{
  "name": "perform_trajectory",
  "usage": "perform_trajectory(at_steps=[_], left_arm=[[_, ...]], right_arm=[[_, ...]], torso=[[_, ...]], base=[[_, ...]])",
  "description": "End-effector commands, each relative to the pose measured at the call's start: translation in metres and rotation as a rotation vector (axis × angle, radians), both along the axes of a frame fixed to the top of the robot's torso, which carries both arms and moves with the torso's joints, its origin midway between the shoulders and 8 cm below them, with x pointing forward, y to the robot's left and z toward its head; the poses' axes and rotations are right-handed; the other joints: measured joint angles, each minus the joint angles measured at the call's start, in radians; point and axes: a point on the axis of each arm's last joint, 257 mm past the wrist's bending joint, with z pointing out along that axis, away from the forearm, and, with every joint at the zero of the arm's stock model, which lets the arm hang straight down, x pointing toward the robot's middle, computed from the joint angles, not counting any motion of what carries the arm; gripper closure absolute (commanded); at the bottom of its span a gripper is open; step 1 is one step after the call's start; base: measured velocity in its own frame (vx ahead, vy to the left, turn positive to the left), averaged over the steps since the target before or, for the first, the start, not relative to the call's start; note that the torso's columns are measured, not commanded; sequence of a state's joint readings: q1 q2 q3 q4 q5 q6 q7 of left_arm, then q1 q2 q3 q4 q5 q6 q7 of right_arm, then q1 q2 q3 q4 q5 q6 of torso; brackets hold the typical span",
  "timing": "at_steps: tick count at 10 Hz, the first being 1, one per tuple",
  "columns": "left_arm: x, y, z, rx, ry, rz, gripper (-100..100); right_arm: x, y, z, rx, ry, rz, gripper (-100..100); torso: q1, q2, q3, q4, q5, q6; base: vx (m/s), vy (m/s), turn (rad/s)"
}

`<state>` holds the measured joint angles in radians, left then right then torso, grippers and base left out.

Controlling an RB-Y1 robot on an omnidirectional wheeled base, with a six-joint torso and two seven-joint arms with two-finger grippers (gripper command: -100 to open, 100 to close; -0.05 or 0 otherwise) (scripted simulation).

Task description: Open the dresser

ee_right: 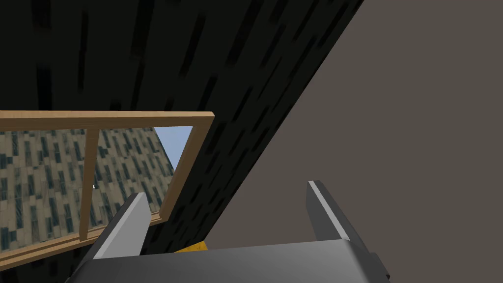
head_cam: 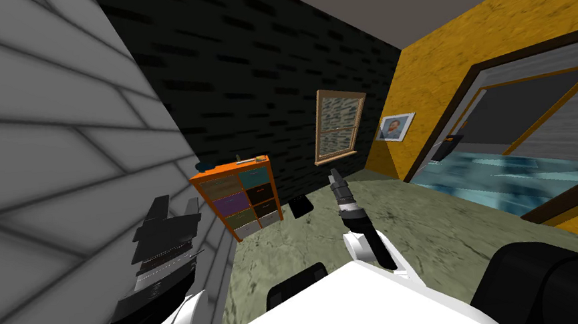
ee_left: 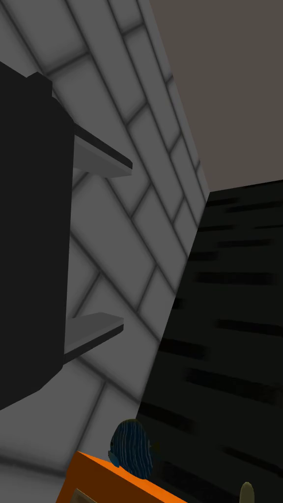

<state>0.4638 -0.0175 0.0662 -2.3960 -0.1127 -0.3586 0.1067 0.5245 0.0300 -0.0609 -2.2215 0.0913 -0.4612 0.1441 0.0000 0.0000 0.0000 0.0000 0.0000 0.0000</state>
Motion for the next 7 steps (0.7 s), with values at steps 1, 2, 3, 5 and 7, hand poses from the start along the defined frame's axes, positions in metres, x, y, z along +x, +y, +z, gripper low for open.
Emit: perform_trajectory(at_steps=[1, 2, 3, 5, 7], left_arm=[[0.0, 0.0, 0.0, 0.0, 0.0, 0.0, 0], [0.0, 0.0, 0.0, 0.0, 0.0, 0.0, 0], [0.0, 0.0, 0.0001, 0.0, 0.0, 0.0, 0], [-0.0001, 0.0, 0.0001, 0.0, 0.0, 0.0, 0], [-0.0001, 0.0, 0.0001, 0.0, 0.0, 0.0, 0]], right_arm=[[0.0, 0.0, 0.0, 0.0, 0.0, 0.0, 0], [0.0, 0.0, 0.0, 0.0, 0.0, 0.0, 0], [0.0, 0.0, 0.0001, 0.0, 0.0, 0.0, 0], [0.0, 0.0, 0.0001, 0.0, 0.0, 0.0, 0], [-0.0001, 0.0, 0.0002, 0.0, 0.0, 0.0, 0]], torso=[[0.0, 0.04, -0.082, 0.041, 0.0, 0.0], [0.0, 0.104, -0.209, 0.105, 0.0, 0.0], [0.0, 0.175, -0.351, 0.176, 0.0, 0.0], [0.0, 0.322, -0.644, 0.322, 0.0, 0.0], [0.0, 0.47, -0.939, 0.47, 0.0, 0.0]], base=[[0.0, 0.0, 0.0], [0.0, 0.0, 0.0], [0.0, 0.0, 0.0], [0.0, 0.0, 0.0], [0.0, 0.0, 0.0]])
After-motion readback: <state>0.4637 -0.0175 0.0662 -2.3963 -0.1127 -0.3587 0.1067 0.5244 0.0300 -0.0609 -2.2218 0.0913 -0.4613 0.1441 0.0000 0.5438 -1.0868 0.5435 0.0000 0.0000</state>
